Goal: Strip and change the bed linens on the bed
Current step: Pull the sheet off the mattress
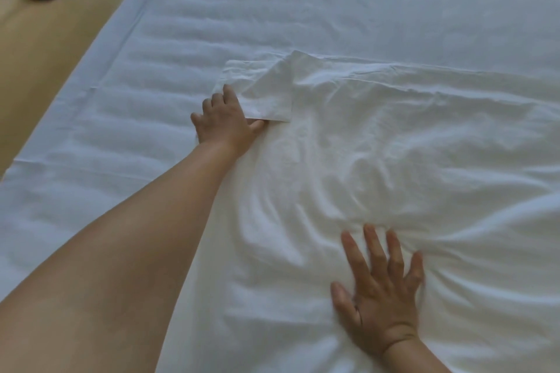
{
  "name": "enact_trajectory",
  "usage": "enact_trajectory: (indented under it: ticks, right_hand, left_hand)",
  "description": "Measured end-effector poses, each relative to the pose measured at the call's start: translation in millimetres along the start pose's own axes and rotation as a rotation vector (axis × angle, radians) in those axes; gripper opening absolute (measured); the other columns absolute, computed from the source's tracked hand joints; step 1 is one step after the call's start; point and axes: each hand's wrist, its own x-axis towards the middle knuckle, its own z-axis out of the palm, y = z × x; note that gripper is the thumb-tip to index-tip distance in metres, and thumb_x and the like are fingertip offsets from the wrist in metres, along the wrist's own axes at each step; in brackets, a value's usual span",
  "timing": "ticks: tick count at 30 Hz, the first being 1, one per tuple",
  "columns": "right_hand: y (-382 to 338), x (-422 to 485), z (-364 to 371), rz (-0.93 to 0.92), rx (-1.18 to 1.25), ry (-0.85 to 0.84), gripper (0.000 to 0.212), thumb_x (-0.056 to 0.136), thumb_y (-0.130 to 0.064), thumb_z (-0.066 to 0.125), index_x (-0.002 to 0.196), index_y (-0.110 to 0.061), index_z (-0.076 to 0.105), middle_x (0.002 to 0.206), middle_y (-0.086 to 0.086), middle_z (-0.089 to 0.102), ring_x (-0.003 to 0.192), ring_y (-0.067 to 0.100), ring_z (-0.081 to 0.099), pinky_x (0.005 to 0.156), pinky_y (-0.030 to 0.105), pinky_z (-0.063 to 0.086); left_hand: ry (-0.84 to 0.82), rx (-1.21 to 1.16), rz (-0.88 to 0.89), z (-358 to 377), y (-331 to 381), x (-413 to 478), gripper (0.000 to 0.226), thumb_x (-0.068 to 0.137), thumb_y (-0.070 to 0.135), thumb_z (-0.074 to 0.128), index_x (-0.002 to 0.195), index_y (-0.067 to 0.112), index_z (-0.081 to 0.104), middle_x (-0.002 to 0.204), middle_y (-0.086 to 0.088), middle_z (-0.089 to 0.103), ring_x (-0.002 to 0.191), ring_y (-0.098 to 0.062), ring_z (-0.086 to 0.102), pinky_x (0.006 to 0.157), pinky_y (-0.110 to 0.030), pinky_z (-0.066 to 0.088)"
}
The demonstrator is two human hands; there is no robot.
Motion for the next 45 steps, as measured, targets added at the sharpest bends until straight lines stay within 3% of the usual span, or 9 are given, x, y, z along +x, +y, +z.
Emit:
enact_trajectory:
  ticks: [15,23,27,30,32,36,39,42,45]
  right_hand:
    - [2,-1,4,-0.009,-0.009,-0.015,0.074,0.067,-0.055,0.041,0.135,-0.025,0.039,0.142,0.01,0.034,0.129,0.036,0.031,0.103,0.059,0.014]
    - [4,-1,2,-0.016,0.012,-0.031,0.072,0.069,-0.054,0.04,0.136,-0.026,0.037,0.143,0.008,0.034,0.131,0.037,0.028,0.103,0.058,0.014]
    - [1,1,-4,0.012,0.038,-0.136,0.072,0.072,-0.056,0.036,0.14,-0.03,0.034,0.146,0.011,0.039,0.134,0.035,0.023,0.106,0.063,0.009]
    - [3,8,-19,0.057,0.065,-0.32,0.075,0.075,-0.062,0.019,0.147,-0.039,0.017,0.158,-0.002,0.015,0.145,0.025,0.0,0.108,0.047,-0.019]
    - [3,18,-32,0.152,0.236,-0.403,0.062,0.088,-0.05,0.027,0.147,-0.03,0.026,0.158,-0.003,0.014,0.145,0.02,0.002,0.111,0.043,-0.012]
    - [-3,20,-112,0.812,1.455,-0.27,0.049,0.09,-0.044,0.037,0.118,-0.011,0.06,0.114,0.008,0.064,0.108,0.026,0.058,0.089,0.036,0.047]
    - [2,-5,-151,0.999,1.352,-0.388,0.053,0.086,-0.046,0.059,0.123,-0.008,0.052,0.108,0.008,0.064,0.093,0.02,0.065,0.079,0.029,0.054]
    - [13,-48,-187,0.943,1.213,-0.394,0.013,0.085,-0.008,0.052,0.072,-0.006,0.051,0.059,0.006,0.044,0.037,0.011,0.044,0.033,0.01,0.028]
    - [23,-88,-219,1.099,1.229,-0.365,0.02,0.082,-0.003,0.041,0.064,-0.01,0.048,0.05,0.002,0.043,0.036,0.012,0.045,0.038,0.014,0.033]
  left_hand:
    - [-0.146,-0.431,-0.385,-17,-2,21,0.093,0.064,0.062,0.073,0.133,0.011,0.037,0.138,-0.011,0.037,0.13,-0.029,0.035,0.1,-0.043,0.033]
    - [0.167,-0.22,0.182,-22,24,-23,0.03,0.089,0.017,0.049,0.117,0.015,0.059,0.113,-0.011,0.064,0.106,-0.032,0.058,0.088,-0.036,0.033]
    - [0.053,-0.184,0.483,-15,29,-85,0.027,0.088,0.015,0.048,0.112,0.014,0.062,0.108,-0.011,0.064,0.103,-0.032,0.058,0.084,-0.037,0.037]
    - [-0.087,-0.206,0.487,-16,20,-144,0.023,0.09,0.02,0.048,0.106,0.014,0.063,0.105,-0.009,0.065,0.1,-0.031,0.057,0.083,-0.037,0.037]
    - [-0.129,-0.232,0.452,-21,16,-181,0.021,0.091,0.021,0.048,0.101,0.013,0.064,0.101,-0.01,0.065,0.096,-0.032,0.058,0.08,-0.036,0.038]
    - [-0.241,-0.329,0.496,-49,25,-264,0.018,0.092,0.022,0.047,0.095,0.012,0.062,0.094,-0.008,0.064,0.089,-0.029,0.057,0.078,-0.035,0.039]
    - [-0.314,-0.403,0.663,-69,49,-334,0.018,0.092,0.022,0.049,0.089,0.01,0.062,0.083,-0.007,0.06,0.081,-0.029,0.055,0.067,-0.033,0.033]
    - [-0.224,-0.476,0.866,-88,70,-389,0.012,0.073,0.014,0.068,0.079,0.004,0.065,0.066,-0.009,0.056,0.062,-0.031,0.056,0.06,-0.03,0.034]
    - [-0.157,-0.382,0.773,-95,68,-409,0.072,0.061,0.037,0.08,0.126,0.015,0.057,0.113,-0.011,0.058,0.106,-0.032,0.055,0.094,-0.048,0.036]
